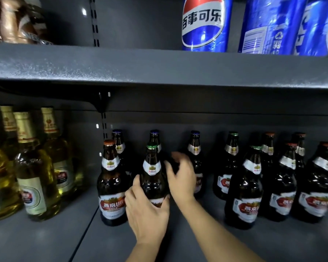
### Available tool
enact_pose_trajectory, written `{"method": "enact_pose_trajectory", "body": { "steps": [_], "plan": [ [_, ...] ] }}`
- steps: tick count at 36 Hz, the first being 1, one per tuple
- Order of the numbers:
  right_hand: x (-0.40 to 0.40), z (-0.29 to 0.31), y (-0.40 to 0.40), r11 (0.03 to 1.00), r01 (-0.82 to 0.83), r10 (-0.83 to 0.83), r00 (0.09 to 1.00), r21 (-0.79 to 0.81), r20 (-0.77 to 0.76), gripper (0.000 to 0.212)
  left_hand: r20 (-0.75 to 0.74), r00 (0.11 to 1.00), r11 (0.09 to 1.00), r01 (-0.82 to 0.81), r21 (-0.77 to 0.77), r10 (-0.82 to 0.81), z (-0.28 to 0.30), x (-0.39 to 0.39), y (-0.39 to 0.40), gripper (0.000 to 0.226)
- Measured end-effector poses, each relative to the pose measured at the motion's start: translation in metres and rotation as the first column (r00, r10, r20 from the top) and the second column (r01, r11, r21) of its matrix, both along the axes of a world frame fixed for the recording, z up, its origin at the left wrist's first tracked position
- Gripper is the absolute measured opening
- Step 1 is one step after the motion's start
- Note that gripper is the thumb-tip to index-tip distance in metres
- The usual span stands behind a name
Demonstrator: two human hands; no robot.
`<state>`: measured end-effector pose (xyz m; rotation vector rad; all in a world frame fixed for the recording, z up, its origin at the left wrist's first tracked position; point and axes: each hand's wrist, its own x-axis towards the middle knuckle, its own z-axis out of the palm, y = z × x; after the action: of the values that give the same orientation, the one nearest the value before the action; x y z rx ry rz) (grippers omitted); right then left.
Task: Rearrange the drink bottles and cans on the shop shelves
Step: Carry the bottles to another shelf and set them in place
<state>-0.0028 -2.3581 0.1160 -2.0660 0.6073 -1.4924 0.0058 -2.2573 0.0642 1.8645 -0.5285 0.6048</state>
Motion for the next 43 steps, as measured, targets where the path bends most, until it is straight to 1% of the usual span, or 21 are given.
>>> {"method": "enact_pose_trajectory", "body": {
  "steps": [1,2,3,5,6,7,9,11,15,18,21,25,26,29,35,40,43],
  "plan": [
    [0.006,0.01,0.0,0.991,-0.114,0.119,0.991,0.075,-0.067,0.033,-0.001,1.0,1.0,0.001,-0.002,-0.001,0.001,0.0,0.001,0.103],
    [0.013,0.02,-0.002,0.974,-0.179,0.198,0.969,0.136,-0.145,0.035,-0.004,1.0,1.0,0.0,-0.009,0.0,0.001,-0.001,0.001,0.103],
    [0.018,0.029,-0.004,0.963,-0.198,0.239,0.941,0.183,-0.239,0.038,-0.003,1.0,1.0,-0.004,-0.017,0.004,0.002,0.0,0.002,0.103],
    [0.025,0.041,-0.006,0.946,-0.18,0.284,0.864,0.271,-0.417,0.04,0.017,1.0,1.0,-0.006,-0.028,0.007,0.001,-0.001,0.003,0.104],
    [0.027,0.046,-0.006,0.937,-0.162,0.3,0.826,0.31,-0.476,0.038,0.033,0.999,0.999,-0.003,-0.036,0.005,0.0,-0.001,0.004,0.104],
    [0.03,0.05,-0.006,0.93,-0.141,0.309,0.801,0.34,-0.513,0.036,0.049,0.999,0.999,0.0,-0.05,0.002,-0.001,-0.002,0.005,0.103],
    [0.031,0.054,-0.005,0.928,-0.11,0.302,0.782,0.356,-0.546,0.035,0.057,0.998,0.997,0.007,-0.076,-0.003,0.0,-0.005,0.009,0.099],
    [0.029,0.052,-0.005,0.941,-0.101,0.27,0.8,0.323,-0.536,0.034,0.051,0.999,0.996,0.01,-0.085,-0.006,0.0,-0.007,0.012,0.096],
    [0.005,0.037,0.001,0.937,-0.114,0.23,0.912,0.33,-0.34,0.037,-0.002,1.0,0.994,0.003,-0.105,-0.003,0.001,-0.007,0.018,0.096],
    [-0.02,0.031,0.007,0.946,-0.061,0.162,0.94,0.317,-0.301,0.038,-0.06,0.998,0.994,-0.004,-0.106,-0.003,0.002,-0.005,0.02,0.1],
    [-0.046,0.029,0.01,0.956,-0.009,0.108,0.94,0.292,-0.325,0.038,-0.088,0.996,0.994,-0.01,-0.113,0.0,0.001,-0.004,0.021,0.099],
    [-0.069,0.025,0.007,0.959,0.047,0.066,0.924,0.281,-0.377,0.059,-0.084,0.996,0.997,-0.004,-0.071,-0.001,0.001,-0.005,0.019,0.098],
    [-0.074,0.026,0.005,0.957,0.054,0.061,0.923,0.285,-0.379,0.062,-0.076,0.997,0.998,0.003,-0.056,-0.007,0.001,-0.006,0.018,0.098],
    [-0.088,0.03,0.0,0.951,0.069,0.057,0.919,0.3,-0.391,0.063,-0.057,0.998,1.0,0.022,-0.02,-0.023,0.001,-0.007,0.017,0.097],
    [-0.104,0.036,-0.006,0.951,0.107,0.032,0.899,0.291,-0.437,0.069,-0.068,0.997,0.999,0.034,0.001,-0.033,0.002,-0.007,0.018,0.099],
    [-0.104,0.033,0.0,0.964,0.099,0.025,0.888,0.245,-0.458,0.065,-0.086,0.991,0.995,0.103,0.02,-0.101,0.003,-0.009,0.023,0.097],
    [-0.103,0.026,0.003,0.967,0.094,0.02,0.9,0.238,-0.436,0.066,-0.116,0.984,0.991,0.133,0.006,-0.132,0.009,-0.008,0.026,0.093]
  ]
}}
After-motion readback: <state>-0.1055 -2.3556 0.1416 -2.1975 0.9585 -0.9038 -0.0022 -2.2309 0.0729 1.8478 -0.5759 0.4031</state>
